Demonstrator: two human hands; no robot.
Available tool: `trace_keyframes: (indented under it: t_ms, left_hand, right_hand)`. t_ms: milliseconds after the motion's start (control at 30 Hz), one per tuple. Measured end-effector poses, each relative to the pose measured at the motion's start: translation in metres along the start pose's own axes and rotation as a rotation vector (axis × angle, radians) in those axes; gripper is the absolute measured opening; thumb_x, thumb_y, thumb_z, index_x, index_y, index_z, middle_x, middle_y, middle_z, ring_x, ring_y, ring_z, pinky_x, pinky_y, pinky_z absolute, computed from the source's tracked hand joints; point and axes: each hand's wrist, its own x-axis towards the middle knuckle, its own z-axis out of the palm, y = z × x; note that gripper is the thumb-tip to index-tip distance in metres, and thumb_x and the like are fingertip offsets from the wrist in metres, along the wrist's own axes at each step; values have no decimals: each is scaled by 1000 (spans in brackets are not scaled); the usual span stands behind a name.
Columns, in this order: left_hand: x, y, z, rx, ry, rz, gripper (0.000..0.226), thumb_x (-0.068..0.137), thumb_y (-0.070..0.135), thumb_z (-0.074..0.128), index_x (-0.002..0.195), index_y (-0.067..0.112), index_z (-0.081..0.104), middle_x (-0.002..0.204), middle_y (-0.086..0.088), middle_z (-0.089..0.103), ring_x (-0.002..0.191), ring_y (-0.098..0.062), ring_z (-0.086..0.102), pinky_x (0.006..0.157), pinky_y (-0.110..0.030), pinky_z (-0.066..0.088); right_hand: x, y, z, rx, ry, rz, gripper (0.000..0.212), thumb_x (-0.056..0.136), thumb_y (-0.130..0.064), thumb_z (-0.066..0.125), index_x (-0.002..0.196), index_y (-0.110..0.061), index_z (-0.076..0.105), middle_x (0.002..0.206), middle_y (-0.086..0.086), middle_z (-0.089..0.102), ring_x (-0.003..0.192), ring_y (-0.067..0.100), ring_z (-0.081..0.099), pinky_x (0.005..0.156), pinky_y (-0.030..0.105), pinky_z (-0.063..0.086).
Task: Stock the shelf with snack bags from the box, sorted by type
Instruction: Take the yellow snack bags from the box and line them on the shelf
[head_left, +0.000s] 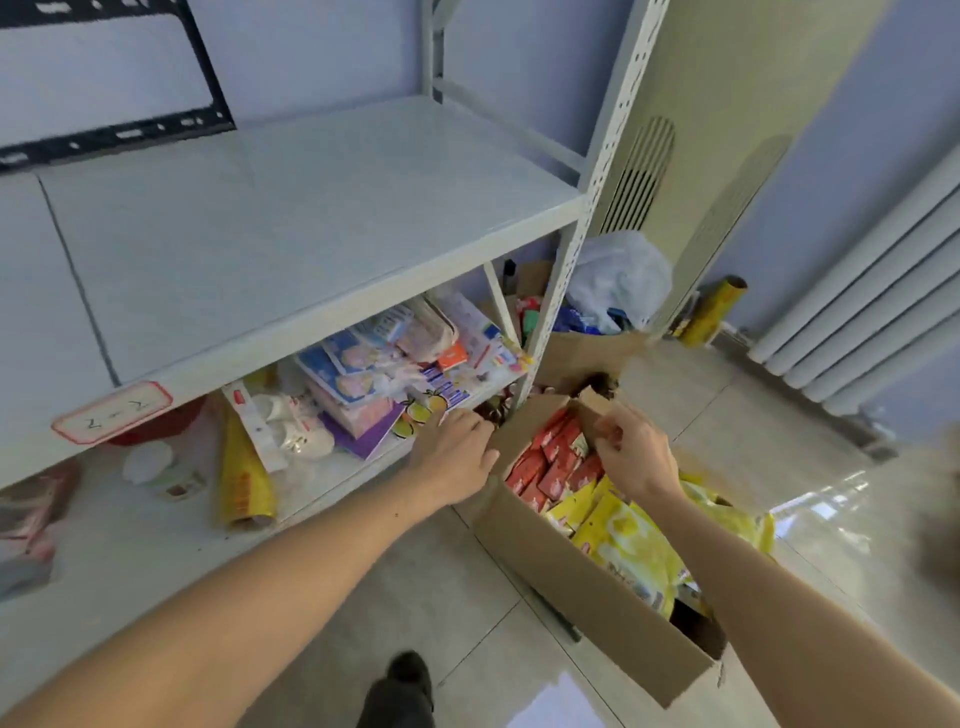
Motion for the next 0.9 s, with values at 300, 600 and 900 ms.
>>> trace_keyframes:
  t_ms: [300, 600, 900]
  left_hand:
    - [109, 62, 42, -23, -109, 1, 41, 99, 42, 38, 126, 15, 53, 127, -3, 58, 119, -22, 51, 100, -40, 42]
    - [163, 149, 100, -93, -220, -107, 41, 98, 45, 38, 125, 17, 53, 124, -2, 58, 118, -23, 52, 95, -39, 45]
    - [154, 240, 205, -380, -340, -400, 45, 97, 44, 44, 125, 10, 50, 116, -9, 59, 110, -28, 56, 89, -45, 50]
  right_hand:
    - [72, 127, -17, -78, -125, 114, 30, 86, -11, 56, 114, -18, 65, 112, 4, 62, 104, 26, 59, 82, 37, 51]
    - [133, 247, -27, -139, -285, 83, 29, 88, -16, 57, 116, -16, 63, 112, 5, 62, 102, 28, 60, 85, 40, 52]
    - [167, 341, 7, -274, -590, -53, 38, 86, -22, 64, 123, -16, 58, 116, 7, 60, 104, 27, 58, 85, 41, 52]
